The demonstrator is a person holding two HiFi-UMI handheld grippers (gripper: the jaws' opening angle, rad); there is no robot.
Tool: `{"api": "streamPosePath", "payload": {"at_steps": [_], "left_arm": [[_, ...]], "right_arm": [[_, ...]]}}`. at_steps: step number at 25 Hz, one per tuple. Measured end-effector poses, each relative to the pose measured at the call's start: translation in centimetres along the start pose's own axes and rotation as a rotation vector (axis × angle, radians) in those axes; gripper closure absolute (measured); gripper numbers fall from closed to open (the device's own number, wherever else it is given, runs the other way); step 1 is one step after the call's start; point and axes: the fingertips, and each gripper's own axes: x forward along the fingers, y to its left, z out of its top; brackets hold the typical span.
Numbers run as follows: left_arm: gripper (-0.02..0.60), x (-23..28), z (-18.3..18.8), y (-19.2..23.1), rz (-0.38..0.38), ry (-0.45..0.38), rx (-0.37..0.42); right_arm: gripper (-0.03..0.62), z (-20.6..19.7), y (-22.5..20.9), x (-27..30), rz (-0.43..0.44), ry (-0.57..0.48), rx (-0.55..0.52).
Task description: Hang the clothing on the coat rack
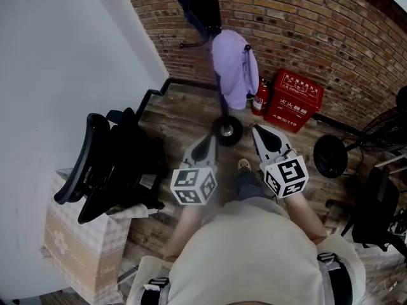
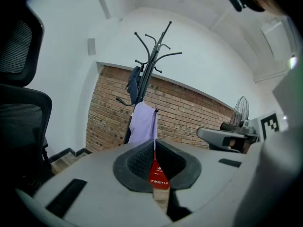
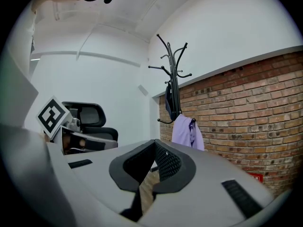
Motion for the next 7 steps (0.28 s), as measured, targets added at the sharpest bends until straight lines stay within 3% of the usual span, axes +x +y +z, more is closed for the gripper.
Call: {"api": "streamPosePath", "payload": {"at_steps": [7], "left_arm": [[0.569,-0.1,-0.16,-0.31,-0.002,0.004,0.014]], "right_arm": [[0.594,-0.03,-0.23,-0.18,-0.003,-0.004,0.005]]}}
